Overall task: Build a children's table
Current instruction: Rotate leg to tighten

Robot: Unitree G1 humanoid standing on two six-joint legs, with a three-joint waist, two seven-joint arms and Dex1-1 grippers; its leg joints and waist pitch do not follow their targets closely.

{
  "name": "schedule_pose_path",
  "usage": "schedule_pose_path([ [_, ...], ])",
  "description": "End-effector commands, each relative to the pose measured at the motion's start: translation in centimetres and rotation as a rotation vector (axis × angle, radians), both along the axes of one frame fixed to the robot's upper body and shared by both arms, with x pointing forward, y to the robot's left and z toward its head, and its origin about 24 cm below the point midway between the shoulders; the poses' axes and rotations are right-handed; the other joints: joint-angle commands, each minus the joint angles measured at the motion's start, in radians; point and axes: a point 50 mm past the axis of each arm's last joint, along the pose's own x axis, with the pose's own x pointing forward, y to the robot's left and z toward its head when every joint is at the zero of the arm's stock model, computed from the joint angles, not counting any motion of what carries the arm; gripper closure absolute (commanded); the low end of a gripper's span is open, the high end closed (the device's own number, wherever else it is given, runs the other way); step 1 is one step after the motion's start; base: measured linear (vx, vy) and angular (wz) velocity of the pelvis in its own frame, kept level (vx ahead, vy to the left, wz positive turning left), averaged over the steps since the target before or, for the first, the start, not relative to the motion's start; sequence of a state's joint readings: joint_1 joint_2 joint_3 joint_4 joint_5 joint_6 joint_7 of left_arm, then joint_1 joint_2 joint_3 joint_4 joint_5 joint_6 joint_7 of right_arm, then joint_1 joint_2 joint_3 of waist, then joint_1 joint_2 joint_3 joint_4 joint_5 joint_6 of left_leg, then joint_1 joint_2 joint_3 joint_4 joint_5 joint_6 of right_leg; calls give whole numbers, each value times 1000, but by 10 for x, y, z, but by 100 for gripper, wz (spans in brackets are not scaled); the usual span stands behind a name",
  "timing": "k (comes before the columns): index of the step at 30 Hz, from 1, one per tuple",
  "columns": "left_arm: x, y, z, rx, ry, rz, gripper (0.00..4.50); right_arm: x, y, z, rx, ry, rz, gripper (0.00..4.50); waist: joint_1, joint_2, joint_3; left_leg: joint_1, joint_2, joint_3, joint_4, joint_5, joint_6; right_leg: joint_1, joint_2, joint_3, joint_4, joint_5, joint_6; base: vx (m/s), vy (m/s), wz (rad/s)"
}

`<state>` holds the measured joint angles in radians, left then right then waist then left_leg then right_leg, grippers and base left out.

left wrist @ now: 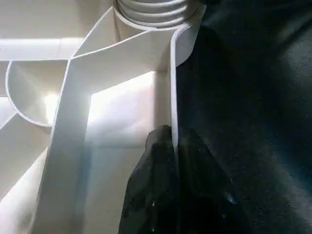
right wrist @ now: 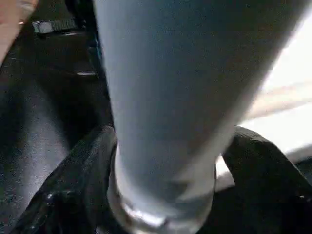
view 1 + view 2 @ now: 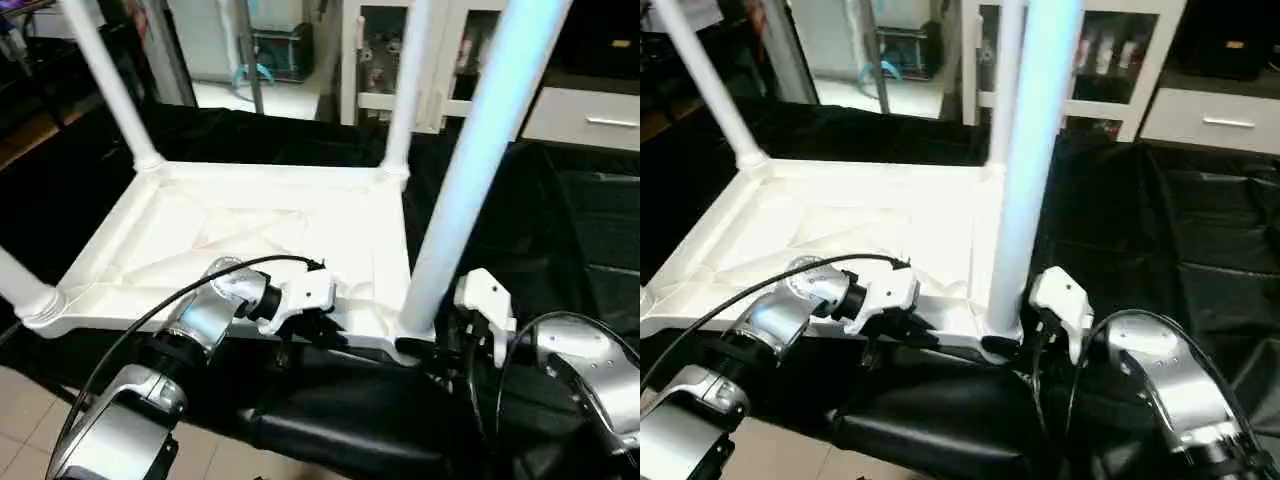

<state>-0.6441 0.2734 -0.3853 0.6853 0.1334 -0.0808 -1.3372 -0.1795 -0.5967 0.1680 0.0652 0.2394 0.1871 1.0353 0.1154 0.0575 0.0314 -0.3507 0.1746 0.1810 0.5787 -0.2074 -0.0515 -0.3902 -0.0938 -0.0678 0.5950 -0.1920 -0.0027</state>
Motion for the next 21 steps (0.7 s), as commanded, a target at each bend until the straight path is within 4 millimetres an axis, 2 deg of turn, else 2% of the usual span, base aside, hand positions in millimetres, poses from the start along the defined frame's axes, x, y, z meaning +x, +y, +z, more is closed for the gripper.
schedule_pose_path([
  [1, -13, 3, -21, 60, 82, -22, 446, 5, 1, 3, -10, -21, 10, 84, 4, -35, -45, -3, 62, -18, -66, -155, 100, 43, -71, 46, -69, -203, -227, 0, 0, 0],
  [2, -13, 4, -20, 61, 80, -17, 446, 9, 2, 3, -11, -23, 17, 84, 3, -37, -46, -4, 62, -18, -66, -149, 99, 43, -71, 45, -67, -194, -229, 0, 0, 0],
  [5, -13, 4, -19, 60, 68, -5, 446, 11, 2, 3, -17, -15, 31, 84, 1, -33, -46, -5, 61, -18, -65, -139, 99, 44, -70, 45, -64, -166, -235, 0, 0, 0],
  [6, -13, 5, -19, 60, 69, -3, 449, 12, 2, 2, -33, -12, 46, 102, 0, -33, -45, -5, 60, -18, -65, -147, 97, 44, -70, 44, -65, -171, -237, 0, 0, 0],
  [9, -13, 5, -20, 64, 66, 0, 450, 12, 1, 2, -45, -6, 57, 116, 1, -33, -44, -5, 60, -18, -66, -155, 93, 45, -71, 45, -67, -190, -230, 0, 0, 0],
  [14, -13, 6, -20, 67, 62, 7, 450, 13, -1, 0, -53, 2, 71, 170, 1, -31, -46, -5, 60, -18, -64, -149, 95, 45, -70, 45, -65, -172, -235, 0, 0, 0],
  [21, -13, 7, -20, 69, 61, 12, 450, 11, -3, -2, -72, 14, 92, 188, 0, -28, -47, -4, 60, -18, -64, -152, 94, 45, -68, 45, -65, -165, -240, 0, 0, 0],
])
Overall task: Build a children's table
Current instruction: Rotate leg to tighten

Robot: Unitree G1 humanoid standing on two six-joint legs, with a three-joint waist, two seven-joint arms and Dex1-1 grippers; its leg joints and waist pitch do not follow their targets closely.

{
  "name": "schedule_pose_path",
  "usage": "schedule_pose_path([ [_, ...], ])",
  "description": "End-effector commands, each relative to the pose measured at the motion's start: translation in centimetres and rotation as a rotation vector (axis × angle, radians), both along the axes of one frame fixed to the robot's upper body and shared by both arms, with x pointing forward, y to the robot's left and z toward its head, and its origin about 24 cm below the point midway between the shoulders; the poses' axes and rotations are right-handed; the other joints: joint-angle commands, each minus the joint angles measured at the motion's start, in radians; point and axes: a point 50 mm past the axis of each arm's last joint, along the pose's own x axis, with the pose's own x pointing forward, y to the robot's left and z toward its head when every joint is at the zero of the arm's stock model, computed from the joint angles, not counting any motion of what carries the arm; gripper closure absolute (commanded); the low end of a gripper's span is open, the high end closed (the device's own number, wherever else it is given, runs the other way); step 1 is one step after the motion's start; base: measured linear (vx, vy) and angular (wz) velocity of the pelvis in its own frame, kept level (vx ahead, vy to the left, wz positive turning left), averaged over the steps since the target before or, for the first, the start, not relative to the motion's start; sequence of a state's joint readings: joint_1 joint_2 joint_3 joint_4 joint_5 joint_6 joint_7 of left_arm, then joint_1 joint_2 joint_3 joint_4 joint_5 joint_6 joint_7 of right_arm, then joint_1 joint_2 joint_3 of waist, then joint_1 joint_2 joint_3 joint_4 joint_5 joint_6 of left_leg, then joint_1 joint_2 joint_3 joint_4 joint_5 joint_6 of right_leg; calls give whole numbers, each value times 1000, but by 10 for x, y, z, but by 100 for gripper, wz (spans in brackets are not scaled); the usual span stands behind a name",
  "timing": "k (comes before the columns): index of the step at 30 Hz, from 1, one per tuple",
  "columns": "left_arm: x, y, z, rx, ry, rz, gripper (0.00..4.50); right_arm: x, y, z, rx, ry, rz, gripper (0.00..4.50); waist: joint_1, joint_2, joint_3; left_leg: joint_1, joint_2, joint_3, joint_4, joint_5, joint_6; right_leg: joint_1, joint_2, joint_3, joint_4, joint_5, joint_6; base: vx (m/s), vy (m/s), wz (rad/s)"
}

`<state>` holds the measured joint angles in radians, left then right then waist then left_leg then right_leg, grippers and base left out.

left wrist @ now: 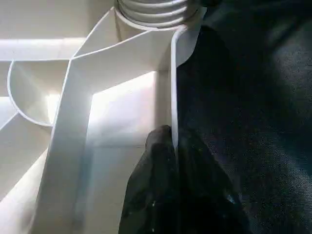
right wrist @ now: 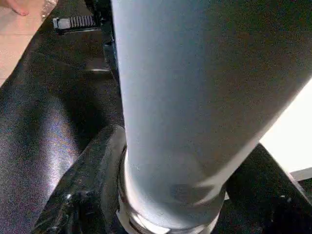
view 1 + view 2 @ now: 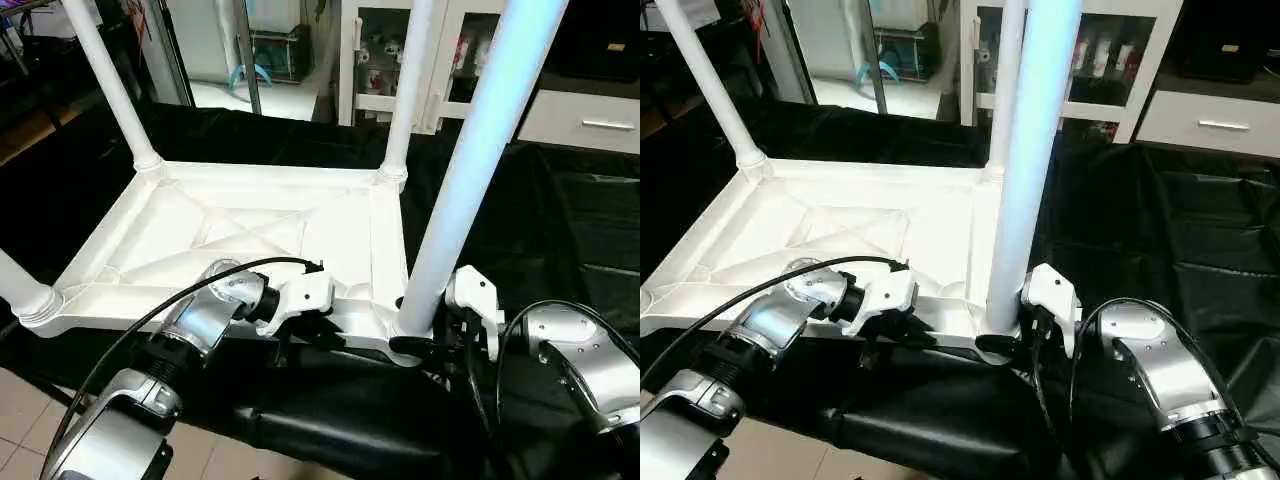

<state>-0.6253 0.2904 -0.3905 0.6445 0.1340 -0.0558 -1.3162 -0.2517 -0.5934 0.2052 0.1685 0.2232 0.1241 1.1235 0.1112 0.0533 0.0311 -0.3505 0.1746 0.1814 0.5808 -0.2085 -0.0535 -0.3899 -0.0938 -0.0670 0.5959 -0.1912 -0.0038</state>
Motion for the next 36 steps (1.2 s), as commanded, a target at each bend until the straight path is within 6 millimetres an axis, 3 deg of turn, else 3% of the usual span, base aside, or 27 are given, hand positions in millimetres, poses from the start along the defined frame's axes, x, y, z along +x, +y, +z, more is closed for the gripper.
schedule_pose_path([
  [1, -12, 4, -21, 58, 73, -9, 450, 2, -6, -1, -58, 10, -1, 189, 4, -22, -47, -5, 60, -19, -65, -146, 98, 46, -68, 44, -64, -154, -242, 0, 0, 0],
  [5, -12, 2, -23, 44, 77, 16, 450, 1, -7, -8, -50, 27, -30, 189, 4, -24, -46, -5, 60, -18, -65, -151, 102, 45, -68, 43, -66, -164, -244, 0, 0, 0],
  [7, -9, -1, -23, 14, 76, 64, 450, 6, -6, -13, -27, 17, -139, 189, 2, -24, -44, -2, 60, -18, -68, -173, 93, 43, -68, 44, -71, -206, -236, 0, 0, 0],
  [12, 7, -12, -20, -52, 42, 234, 450, 16, -3, -32, 21, 36, -438, 191, -20, -28, -37, 2, 54, -26, -83, -272, 27, 38, -68, 42, -92, -389, -175, 0, 0, 0],
  [15, 17, -25, -15, -96, 7, 316, 450, 24, 13, -38, 51, 42, -607, 191, -33, -29, -33, 0, 50, -31, -88, -310, 10, 37, -68, 42, -100, -439, -143, 0, 0, 0],
  [20, 23, -35, -12, -84, -58, 353, 450, 36, 23, -43, 31, 28, -809, 191, -50, -29, -31, 6, 44, -34, -91, -350, -4, 28, -67, 43, -108, -507, -113, 0, 0, 0],
  [22, 24, -39, -11, -87, -64, 359, 450, 40, 26, -43, 27, 21, -887, 191, -49, -29, -35, 6, 46, -34, -92, -328, -1, 29, -68, 44, -110, -491, -106, 0, 0, 0],
  [23, 28, -46, -8, -98, -78, 388, 450, 47, 28, -45, 18, 13, -1060, 191, -50, -28, -36, 5, 47, -33, -92, -315, 4, 30, -68, 45, -108, -455, -114, 0, 0, 0],
  [25, 30, -52, -6, -103, -96, 404, 450, 51, 33, -46, 1, -9, -1195, 191, -55, -23, -38, 6, 44, -31, -93, -293, -10, 26, -66, 47, -103, -407, -132, 0, 0, 0],
  [26, 31, -54, -5, -103, -105, 409, 450, 53, 36, -46, -8, -25, -1249, 191, -57, -23, -39, 2, 43, -32, -95, -280, -21, 31, -65, 45, -99, -382, -136, 0, 0, 0],
  [28, 31, -55, -5, -105, -108, 406, 450, 55, 40, -46, -19, -46, -1281, 191, -57, -21, -42, 7, 44, -28, -92, -264, -25, 28, -62, 47, -94, -301, -154, 0, 0, 0],
  [31, 32, -55, -5, -108, -112, 413, 450, 59, 48, -41, 11, -78, -1332, 191, -56, -33, -46, 5, 44, -22, -86, -208, 8, 36, -62, 48, -82, -178, -189, 0, 0, 0],
  [33, 33, -53, -5, -106, -111, 415, 450, 61, 50, -34, 43, -110, -1332, 191, -49, -28, -47, 3, 43, -20, -83, -160, 36, 42, -65, 47, -78, -131, -199, 0, 0, 0],
  [36, 33, -49, -6, -104, -112, 417, 450, 62, 53, -30, 111, -97, -1289, 191, -47, -27, -47, 2, 44, -19, -83, -140, 53, 45, -65, 46, -77, -113, -206, 0, 0, 0],
])
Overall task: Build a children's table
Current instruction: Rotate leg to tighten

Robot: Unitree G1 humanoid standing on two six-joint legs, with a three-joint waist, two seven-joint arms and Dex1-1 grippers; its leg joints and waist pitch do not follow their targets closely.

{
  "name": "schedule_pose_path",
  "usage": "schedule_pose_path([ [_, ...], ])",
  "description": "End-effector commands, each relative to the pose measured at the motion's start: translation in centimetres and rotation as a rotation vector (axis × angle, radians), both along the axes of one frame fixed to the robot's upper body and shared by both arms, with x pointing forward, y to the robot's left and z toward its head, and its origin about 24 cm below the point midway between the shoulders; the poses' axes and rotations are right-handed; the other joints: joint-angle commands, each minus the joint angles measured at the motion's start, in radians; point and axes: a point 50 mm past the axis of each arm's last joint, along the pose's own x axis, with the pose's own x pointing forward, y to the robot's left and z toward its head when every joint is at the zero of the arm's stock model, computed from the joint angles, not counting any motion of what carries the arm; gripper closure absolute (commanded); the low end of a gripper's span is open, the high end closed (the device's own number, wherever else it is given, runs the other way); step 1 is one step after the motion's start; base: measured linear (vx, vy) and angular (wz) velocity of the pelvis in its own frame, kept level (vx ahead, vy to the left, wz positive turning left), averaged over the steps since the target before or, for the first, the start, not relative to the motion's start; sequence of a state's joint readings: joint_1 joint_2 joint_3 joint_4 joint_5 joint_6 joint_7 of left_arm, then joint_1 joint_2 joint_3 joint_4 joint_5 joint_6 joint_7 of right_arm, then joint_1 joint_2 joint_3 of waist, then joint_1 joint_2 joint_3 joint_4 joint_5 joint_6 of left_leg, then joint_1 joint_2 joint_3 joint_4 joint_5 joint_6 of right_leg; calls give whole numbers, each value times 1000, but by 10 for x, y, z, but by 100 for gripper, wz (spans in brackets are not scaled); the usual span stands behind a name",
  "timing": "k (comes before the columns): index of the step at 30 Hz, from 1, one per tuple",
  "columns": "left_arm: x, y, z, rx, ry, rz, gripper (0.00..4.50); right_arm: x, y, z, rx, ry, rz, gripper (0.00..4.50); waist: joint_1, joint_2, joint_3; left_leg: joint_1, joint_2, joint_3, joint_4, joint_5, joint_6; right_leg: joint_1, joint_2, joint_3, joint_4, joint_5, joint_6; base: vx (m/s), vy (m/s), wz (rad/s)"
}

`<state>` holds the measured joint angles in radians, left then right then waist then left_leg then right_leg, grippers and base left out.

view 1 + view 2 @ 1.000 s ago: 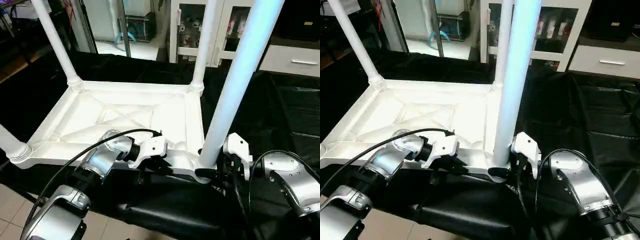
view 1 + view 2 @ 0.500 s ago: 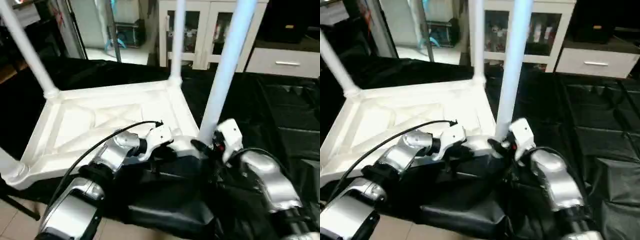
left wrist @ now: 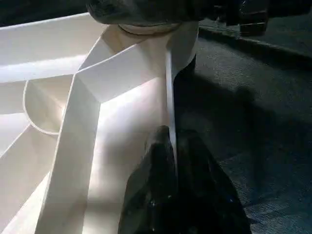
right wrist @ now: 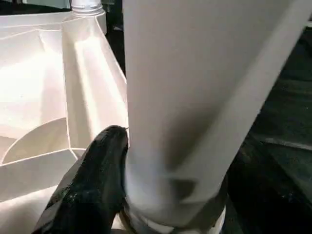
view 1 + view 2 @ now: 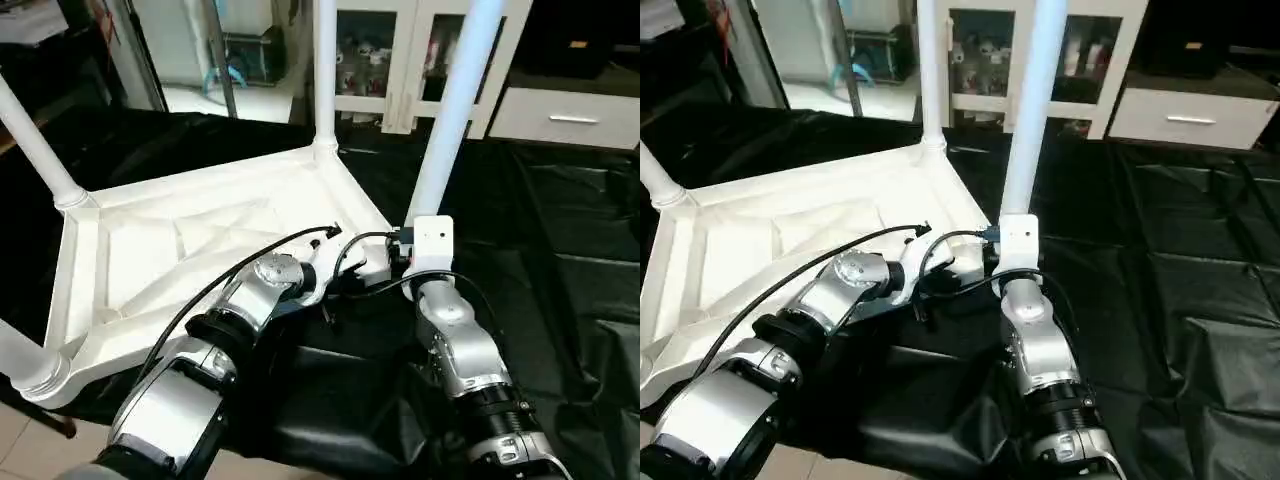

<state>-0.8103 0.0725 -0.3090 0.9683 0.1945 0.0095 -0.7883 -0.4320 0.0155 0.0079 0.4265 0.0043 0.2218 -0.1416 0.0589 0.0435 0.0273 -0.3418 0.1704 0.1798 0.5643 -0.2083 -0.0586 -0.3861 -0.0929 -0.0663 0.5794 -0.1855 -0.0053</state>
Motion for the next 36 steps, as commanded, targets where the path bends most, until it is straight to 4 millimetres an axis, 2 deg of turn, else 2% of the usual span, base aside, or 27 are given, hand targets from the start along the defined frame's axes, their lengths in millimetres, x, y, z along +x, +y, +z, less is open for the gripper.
schedule_pose_path([
  [1, -8, -4, -7, -55, 17, -47, 450, -2, -14, -12, 22, 58, -36, 191, 5, -15, -43, -6, 50, -19, -67, -145, 61, 43, -66, 45, -61, -125, -205, 0, 0, 0],
  [2, -8, -3, -8, -54, 18, -46, 450, -2, -13, -10, 20, 42, -28, 191, 4, -18, -41, -6, 50, -18, -68, -156, 59, 41, -65, 45, -64, -142, -204, 0, 0, 0],
  [3, -8, -3, -8, -54, 18, -46, 450, -2, -13, -10, 20, 42, -28, 135, 4, -17, -41, -4, 50, -18, -69, -168, 54, 42, -66, 45, -65, -163, -203, 0, 0, 0],
  [4, -8, 0, -8, -55, 20, -48, 450, -2, -15, -3, 48, 3, 0, 135, 4, -14, -40, -4, 51, -18, -70, -178, 53, 42, -66, 45, -66, -172, -201, 0, 0, 0],
  [6, -8, 4, -8, -57, 22, -57, 450, -3, -24, 10, 54, -55, 31, 119, 7, -15, -40, -2, 52, -18, -70, -187, 55, 43, -66, 46, -68, -174, -194, 0, 0, 0],
  [8, -9, 7, -8, -53, 24, -63, 450, -4, -28, 14, 76, -57, 73, 102, 10, -13, -44, -4, 52, -18, -65, -146, 69, 45, -66, 47, -59, -115, -206, 0, 0, 0],
  [9, -10, 12, -9, -46, 32, -81, 450, -7, -34, 19, 118, -40, 228, 94, 13, -12, -45, -6, 52, -18, -62, -128, 90, 49, -65, 45, -55, -83, -216, 0, 0, 0],
  [10, -11, 12, -9, -46, 33, -83, 450, -8, -34, 20, 122, -38, 247, 82, 18, -15, -46, -7, 52, -17, -59, -116, 107, 53, -65, 44, -54, -63, -217, 0, 0, 0],
  [12, -14, 16, -11, -42, 53, -115, 450, -16, -41, 24, 82, -11, 436, 72, 25, -16, -46, -10, 53, -16, -55, -92, 131, 52, -65, 43, -51, -43, -222, 0, 0, 0],
  [13, -14, 16, -11, -42, 53, -115, 450, -16, -41, 24, 82, -11, 436, 72, 29, -15, -47, -12, 54, -16, -52, -87, 137, 55, -67, 43, -49, -37, -220, 0, 0, 0],
  [14, -16, 17, -11, -44, 62, -131, 450, -20, -44, 25, 58, -1, 507, 72, 36, -18, -46, -12, 57, -15, -52, -85, 142, 50, -71, 44, -50, -59, -222, 0, 0, 0],
  [15, -17, 17, -12, -45, 68, -139, 450, -22, -47, 25, 55, 6, 539, 72, 37, -19, -45, -13, 56, -15, -52, -84, 140, 49, -71, 43, -51, -70, -221, 0, 0, 0],
  [16, -20, 19, -12, -49, 94, -184, 450, -30, -54, 26, 46, 28, 655, 72, 37, -22, -45, -13, 56, -15, -52, -95, 137, 50, -71, 42, -53, -96, -222, 0, 0, 0],
  [17, -20, 19, -12, -49, 94, -184, 450, -30, -54, 26, 46, 28, 655, 72, 40, -22, -45, -13, 57, -15, -51, -97, 138, 52, -72, 42, -53, -104, -220, 0, 0, 0],
  [18, -25, 21, -12, -52, 136, -243, 450, -42, -63, 26, 12, 68, 819, 72, 41, -25, -46, -14, 57, -15, -51, -94, 138, 50, -69, 41, -53, -112, -225, 0, 0, 0],
  [19, -25, 21, -12, -52, 136, -243, 450, -42, -63, 26, 12, 68, 819, 72, 44, -23, -47, -12, 60, -15, -50, -97, 140, 50, -72, 42, -52, -110, -227, 0, 0, 0],
  [20, -28, 22, -12, -54, 158, -271, 450, -48, -67, 25, 0, 99, 889, 72, 45, -23, -44, -13, 61, -15, -51, -92, 143, 46, -70, 42, -52, -111, -231, 0, 0, 0],
  [23, -34, 26, -14, -47, 216, -328, 450, -57, -74, 22, -9, 167, 1003, 72, 54, -24, -44, -14, 64, -14, -49, -94, 149, 47, -72, 41, -51, -121, -237, 0, 0, 0],
  [25, -35, 26, -14, -46, 224, -334, 450, -58, -75, 22, -10, 169, 1008, 72, 56, -24, -44, -13, 64, -13, -49, -94, 149, 44, -71, 41, -52, -130, -238, 0, 0, 0],
  [26, -40, 29, -15, -40, 282, -377, 450, -58, -75, 22, -12, 178, 1043, 72, 60, -23, -44, -12, 65, -14, -50, -97, 141, 43, -73, 41, -52, -143, -240, 0, 0, 0],
  [27, -43, 30, -15, -34, 312, -397, 450, -58, -75, 23, -8, 179, 1062, 72, 62, -16, -45, -12, 66, -15, -50, -97, 136, 43, -74, 41, -50, -143, -243, 0, 0, 0],
  [28, -45, 32, -15, -28, 330, -409, 450, -58, -74, 24, -9, 178, 1078, 72, 63, -17, -45, -12, 66, -14, -50, -98, 135, 43, -73, 41, -50, -138, -246, 0, 0, 0],
  [32, -47, 33, -15, -23, 343, -415, 450, -60, -73, 23, -23, 197, 1126, 72, 68, -11, -48, -8, 66, -14, -47, -86, 134, 40, -69, 41, -46, -97, -258, 0, 0, 0],
  [36, -47, 34, -14, -20, 346, -419, 450, -65, -75, 20, -42, 232, 1181, 72, 76, -12, -51, -12, 65, -15, -41, -74, 140, 43, -69, 40, -38, -40, -269, 0, 0, 0],
])
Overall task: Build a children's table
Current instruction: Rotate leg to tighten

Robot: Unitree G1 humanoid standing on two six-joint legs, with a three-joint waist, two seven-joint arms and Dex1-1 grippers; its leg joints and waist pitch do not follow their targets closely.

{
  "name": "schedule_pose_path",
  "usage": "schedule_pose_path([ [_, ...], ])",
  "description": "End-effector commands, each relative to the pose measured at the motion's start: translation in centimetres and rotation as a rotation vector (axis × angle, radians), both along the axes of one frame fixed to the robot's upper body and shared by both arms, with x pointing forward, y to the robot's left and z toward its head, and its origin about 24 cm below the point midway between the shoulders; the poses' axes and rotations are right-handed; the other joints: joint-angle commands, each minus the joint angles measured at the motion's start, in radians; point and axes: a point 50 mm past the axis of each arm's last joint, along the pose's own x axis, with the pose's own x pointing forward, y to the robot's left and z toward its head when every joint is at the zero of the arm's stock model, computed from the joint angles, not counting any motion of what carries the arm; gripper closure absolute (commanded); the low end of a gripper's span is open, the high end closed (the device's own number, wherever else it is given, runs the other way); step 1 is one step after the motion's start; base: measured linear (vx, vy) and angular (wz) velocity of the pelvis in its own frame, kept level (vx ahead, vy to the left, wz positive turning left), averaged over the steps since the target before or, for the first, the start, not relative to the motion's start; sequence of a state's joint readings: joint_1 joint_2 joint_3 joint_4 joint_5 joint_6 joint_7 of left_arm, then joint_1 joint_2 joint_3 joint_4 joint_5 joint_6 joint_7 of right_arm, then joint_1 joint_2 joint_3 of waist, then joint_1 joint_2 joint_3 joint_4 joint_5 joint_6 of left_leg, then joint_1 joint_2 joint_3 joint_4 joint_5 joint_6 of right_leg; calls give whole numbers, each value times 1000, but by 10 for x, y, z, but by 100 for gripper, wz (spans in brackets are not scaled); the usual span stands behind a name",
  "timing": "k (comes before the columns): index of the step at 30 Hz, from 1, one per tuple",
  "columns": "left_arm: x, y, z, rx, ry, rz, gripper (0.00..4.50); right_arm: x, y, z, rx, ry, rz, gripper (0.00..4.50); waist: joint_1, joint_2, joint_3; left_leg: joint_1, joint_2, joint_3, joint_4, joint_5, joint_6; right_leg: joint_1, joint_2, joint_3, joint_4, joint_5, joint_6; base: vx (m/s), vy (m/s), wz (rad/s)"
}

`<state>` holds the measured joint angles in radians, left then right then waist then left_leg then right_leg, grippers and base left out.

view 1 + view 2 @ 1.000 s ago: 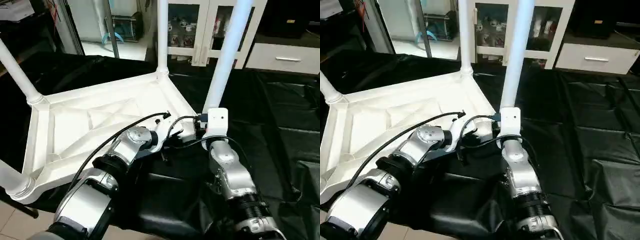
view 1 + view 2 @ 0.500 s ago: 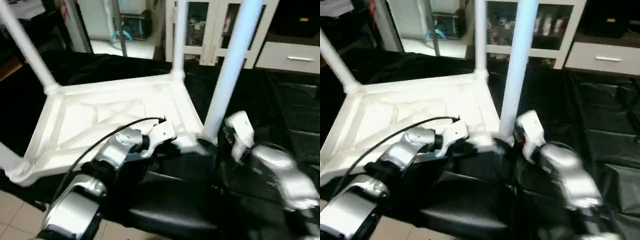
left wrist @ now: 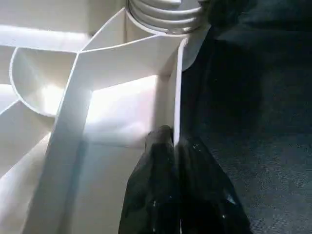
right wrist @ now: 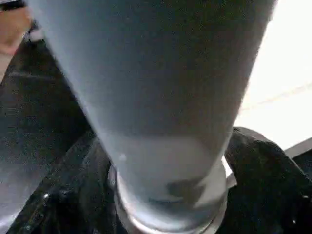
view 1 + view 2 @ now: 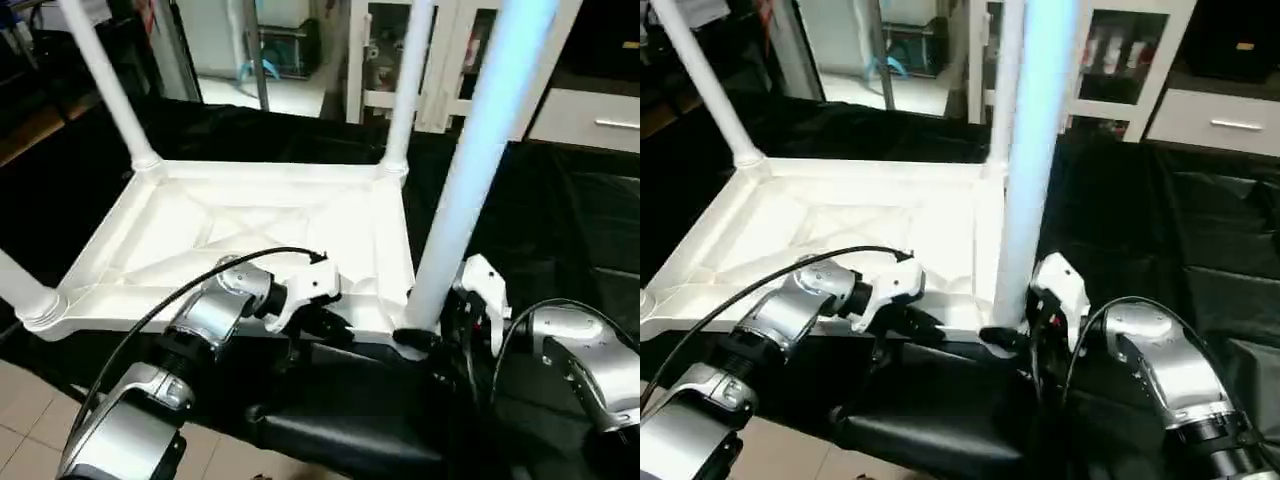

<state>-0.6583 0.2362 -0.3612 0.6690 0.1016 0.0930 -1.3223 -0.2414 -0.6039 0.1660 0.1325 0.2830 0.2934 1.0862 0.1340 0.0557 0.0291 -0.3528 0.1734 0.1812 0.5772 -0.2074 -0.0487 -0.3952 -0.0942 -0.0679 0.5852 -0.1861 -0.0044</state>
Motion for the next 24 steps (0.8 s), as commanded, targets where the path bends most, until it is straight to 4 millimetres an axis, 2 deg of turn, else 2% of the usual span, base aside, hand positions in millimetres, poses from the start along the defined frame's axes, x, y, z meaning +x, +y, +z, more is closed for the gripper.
schedule_pose_path([
  [1, -11, 0, -14, 17, 86, -25, 450, -1, -1, -1, -25, -2, 43, 72, 3, -24, -52, -1, 62, -16, -53, -79, 131, 51, -68, 42, -44, -47, -270, 0, 0, 0],
  [7, -11, 2, -12, 21, 90, -21, 450, 0, -4, -2, -47, 5, 61, 72, 6, -27, -52, -4, 62, -17, -52, -101, 119, 48, -68, 42, -45, -87, -266, 0, 0, 0],
  [8, -11, 3, -13, 22, 86, -15, 450, 2, -6, -1, -50, 1, 56, 72, 6, -28, -49, -4, 62, -17, -54, -123, 111, 47, -68, 42, -48, -125, -258, 0, 0, 0],
  [12, -11, 4, -13, 22, 86, -10, 450, 3, -5, -1, -46, 5, 61, 72, 4, -26, -49, -2, 62, -17, -56, -140, 96, 46, -67, 44, -52, -157, -244, 0, 0, 0],
  [14, -11, 4, -13, 23, 84, -6, 450, 5, -4, -1, -36, 6, 58, 107, 6, -24, -50, -3, 61, -18, -54, -124, 99, 46, -67, 44, -48, -129, -247, 0, 0, 0],
  [17, -11, 4, -13, 25, 82, -2, 450, 5, -4, -2, -30, 11, 61, 124, 6, -24, -52, -5, 60, -17, -51, -114, 110, 47, -66, 43, -46, -101, -255, 0, 0, 0],
  [19, -11, 4, -13, 26, 81, -1, 450, 4, -4, -3, -29, 15, 65, 148, 6, -24, -51, -4, 60, -17, -52, -118, 110, 47, -67, 43, -48, -111, -254, 0, 0, 0],
  [23, -10, 4, -13, 30, 79, -1, 450, 3, -3, -5, -30, 26, 72, 163, 6, -23, -52, -4, 60, -17, -52, -117, 108, 46, -65, 42, -47, -111, -253, 0, 0, 0],
  [24, -11, 4, -13, 30, 79, -1, 450, 3, -3, -5, -25, 28, 72, 169, 6, -17, -52, -3, 60, -18, -52, -122, 106, 46, -65, 42, -48, -112, -255, 0, 0, 0],
])
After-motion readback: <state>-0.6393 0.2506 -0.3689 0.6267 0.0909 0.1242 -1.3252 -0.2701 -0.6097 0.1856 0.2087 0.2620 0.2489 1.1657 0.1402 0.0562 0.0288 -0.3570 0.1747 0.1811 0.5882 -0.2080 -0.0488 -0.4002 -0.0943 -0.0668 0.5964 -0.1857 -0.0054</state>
